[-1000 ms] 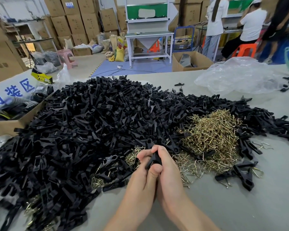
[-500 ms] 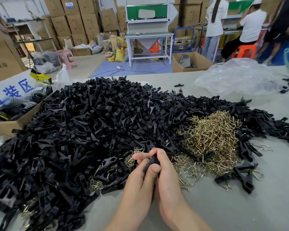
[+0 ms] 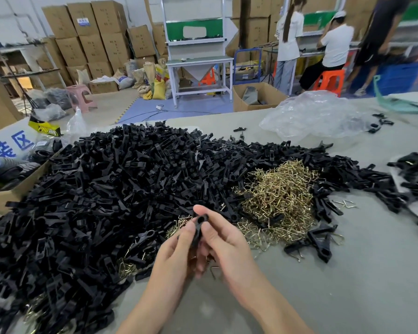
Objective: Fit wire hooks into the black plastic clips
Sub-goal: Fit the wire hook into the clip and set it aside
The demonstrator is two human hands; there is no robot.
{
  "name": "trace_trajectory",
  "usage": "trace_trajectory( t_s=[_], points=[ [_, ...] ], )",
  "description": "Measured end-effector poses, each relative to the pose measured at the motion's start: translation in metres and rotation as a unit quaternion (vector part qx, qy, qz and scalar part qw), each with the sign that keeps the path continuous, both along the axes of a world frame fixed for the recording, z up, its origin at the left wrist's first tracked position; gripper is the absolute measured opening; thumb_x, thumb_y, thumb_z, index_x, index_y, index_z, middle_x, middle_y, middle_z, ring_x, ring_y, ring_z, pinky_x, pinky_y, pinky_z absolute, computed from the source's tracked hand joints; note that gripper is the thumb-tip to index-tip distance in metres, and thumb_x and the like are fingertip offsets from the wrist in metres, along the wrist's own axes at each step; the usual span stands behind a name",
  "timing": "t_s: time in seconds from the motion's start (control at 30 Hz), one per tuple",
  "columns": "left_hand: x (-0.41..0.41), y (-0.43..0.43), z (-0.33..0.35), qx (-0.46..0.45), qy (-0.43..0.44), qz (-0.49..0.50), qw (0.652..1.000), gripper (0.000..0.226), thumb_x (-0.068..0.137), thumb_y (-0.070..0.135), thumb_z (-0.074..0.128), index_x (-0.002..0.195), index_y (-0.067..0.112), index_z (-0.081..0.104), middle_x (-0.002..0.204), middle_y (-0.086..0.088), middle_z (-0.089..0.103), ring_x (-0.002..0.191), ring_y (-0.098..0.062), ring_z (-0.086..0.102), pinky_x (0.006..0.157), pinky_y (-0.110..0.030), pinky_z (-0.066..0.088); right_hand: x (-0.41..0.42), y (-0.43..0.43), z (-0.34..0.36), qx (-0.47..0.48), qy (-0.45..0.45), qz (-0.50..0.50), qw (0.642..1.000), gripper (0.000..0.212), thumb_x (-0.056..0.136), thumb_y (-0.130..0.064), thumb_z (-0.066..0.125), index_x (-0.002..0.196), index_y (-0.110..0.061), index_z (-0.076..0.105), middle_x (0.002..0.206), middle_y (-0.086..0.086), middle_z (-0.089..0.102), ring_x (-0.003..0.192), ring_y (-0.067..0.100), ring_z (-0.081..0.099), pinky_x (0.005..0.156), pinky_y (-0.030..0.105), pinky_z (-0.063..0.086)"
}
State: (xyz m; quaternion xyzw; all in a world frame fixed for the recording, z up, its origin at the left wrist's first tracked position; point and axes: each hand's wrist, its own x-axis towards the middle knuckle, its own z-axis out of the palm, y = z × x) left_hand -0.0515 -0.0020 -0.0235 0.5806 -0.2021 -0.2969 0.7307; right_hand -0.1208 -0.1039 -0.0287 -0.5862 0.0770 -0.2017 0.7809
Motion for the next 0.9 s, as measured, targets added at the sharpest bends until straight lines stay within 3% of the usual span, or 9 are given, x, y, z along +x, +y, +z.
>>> trace_trajectory(
  t_s=[0.1, 0.17, 0.3, 0.4, 0.47, 0.6, 0.67, 0.77, 0.9],
  points=[
    [-0.003, 0.001, 0.008, 0.005, -0.004, -0.032, 0.999, 0.032, 0.078, 0.040, 0.066, 0.089, 0.012, 0.072, 0.073, -0.009, 0.060, 0.052, -0.018, 0.050, 0.045, -0.025, 0.040, -0.016, -0.004, 0.008, -0.023, 0.006, -0.033, 0.999, 0.037, 0.105, -0.014, 0.050, 0.124, -0.041, 0.067, 0.083, 0.006, 0.066, 0.060, 0.016, 0.065, 0.051, 0.023, 0.053],
    [-0.008, -0.004, 0.015, 0.011, -0.005, -0.062, 0.998, 0.027, 0.080, 0.032, 0.067, 0.096, 0.013, 0.075, 0.076, -0.009, 0.063, 0.054, -0.017, 0.055, 0.044, -0.025, 0.043, -0.026, -0.014, 0.012, -0.037, 0.006, -0.074, 0.997, 0.041, 0.104, -0.005, 0.050, 0.121, -0.038, 0.068, 0.098, -0.004, 0.074, 0.070, 0.004, 0.069, 0.059, 0.016, 0.054],
    [-0.031, -0.048, 0.030, 0.069, -0.075, -0.110, 0.989, 0.020, 0.096, 0.027, 0.062, 0.106, 0.012, 0.072, 0.079, -0.006, 0.067, 0.056, -0.013, 0.059, 0.047, -0.024, 0.048, -0.051, -0.045, 0.019, 0.012, -0.012, -0.176, 0.984, 0.043, 0.102, 0.001, 0.050, 0.125, -0.033, 0.064, 0.111, -0.005, 0.075, 0.098, 0.010, 0.069, 0.081, 0.022, 0.054],
    [-0.063, -0.108, 0.046, 0.095, -0.095, -0.133, 0.982, 0.015, 0.099, 0.025, 0.062, 0.109, 0.019, 0.071, 0.082, -0.005, 0.070, 0.062, -0.013, 0.062, 0.059, -0.029, 0.051, -0.079, -0.074, 0.030, 0.174, -0.050, -0.258, 0.949, 0.042, 0.103, -0.008, 0.052, 0.138, -0.031, 0.055, 0.113, 0.004, 0.075, 0.098, 0.019, 0.072, 0.077, 0.029, 0.058],
    [-0.090, -0.162, 0.067, 0.083, -0.106, -0.164, 0.977, 0.022, 0.098, 0.021, 0.063, 0.118, 0.016, 0.068, 0.086, -0.002, 0.073, 0.070, -0.013, 0.066, 0.069, -0.031, 0.056, -0.103, -0.097, 0.041, 0.206, -0.054, -0.340, 0.916, 0.046, 0.105, -0.018, 0.052, 0.148, -0.031, 0.042, 0.109, -0.001, 0.076, 0.096, 0.016, 0.072, 0.079, 0.030, 0.056],
    [-0.147, -0.258, 0.131, 0.021, -0.112, -0.218, 0.969, 0.058, 0.096, 0.022, 0.064, 0.147, 0.008, 0.041, 0.105, -0.004, 0.066, 0.100, -0.019, 0.063, 0.098, -0.036, 0.052, -0.158, -0.139, 0.067, 0.146, -0.048, -0.468, 0.870, 0.051, 0.106, -0.020, 0.047, 0.155, -0.026, 0.033, 0.116, -0.010, 0.064, 0.102, 0.009, 0.068, 0.092, 0.028, 0.052],
    [-0.165, -0.282, 0.151, 0.032, -0.131, -0.210, 0.968, 0.053, 0.095, 0.022, 0.061, 0.144, 0.011, 0.043, 0.114, -0.007, 0.060, 0.112, -0.022, 0.058, 0.107, -0.038, 0.044, -0.181, -0.149, 0.077, 0.102, -0.026, -0.486, 0.867, 0.050, 0.106, -0.020, 0.044, 0.155, -0.027, 0.034, 0.128, -0.009, 0.059, 0.105, 0.009, 0.066, 0.100, 0.031, 0.050],
    [-0.175, -0.283, 0.142, 0.061, -0.177, -0.195, 0.963, 0.021, 0.097, 0.021, 0.052, 0.118, 0.021, 0.053, 0.113, -0.007, 0.057, 0.104, -0.020, 0.054, 0.092, -0.031, 0.041, -0.196, -0.157, 0.083, 0.056, -0.013, -0.491, 0.870, 0.050, 0.105, -0.013, 0.042, 0.152, -0.026, 0.036, 0.134, -0.006, 0.055, 0.109, 0.014, 0.063, 0.098, 0.031, 0.050],
    [-0.147, -0.229, 0.086, 0.105, -0.292, -0.141, 0.940, 0.041, 0.101, 0.023, 0.053, 0.142, 0.019, 0.046, 0.129, 0.003, 0.057, 0.098, 0.003, 0.056, 0.072, -0.002, 0.039, -0.178, -0.142, 0.076, -0.010, 0.031, -0.479, 0.877, 0.043, 0.101, -0.006, 0.045, 0.136, -0.032, 0.048, 0.129, -0.009, 0.057, 0.119, 0.021, 0.060, 0.108, 0.045, 0.046]
  ],
)
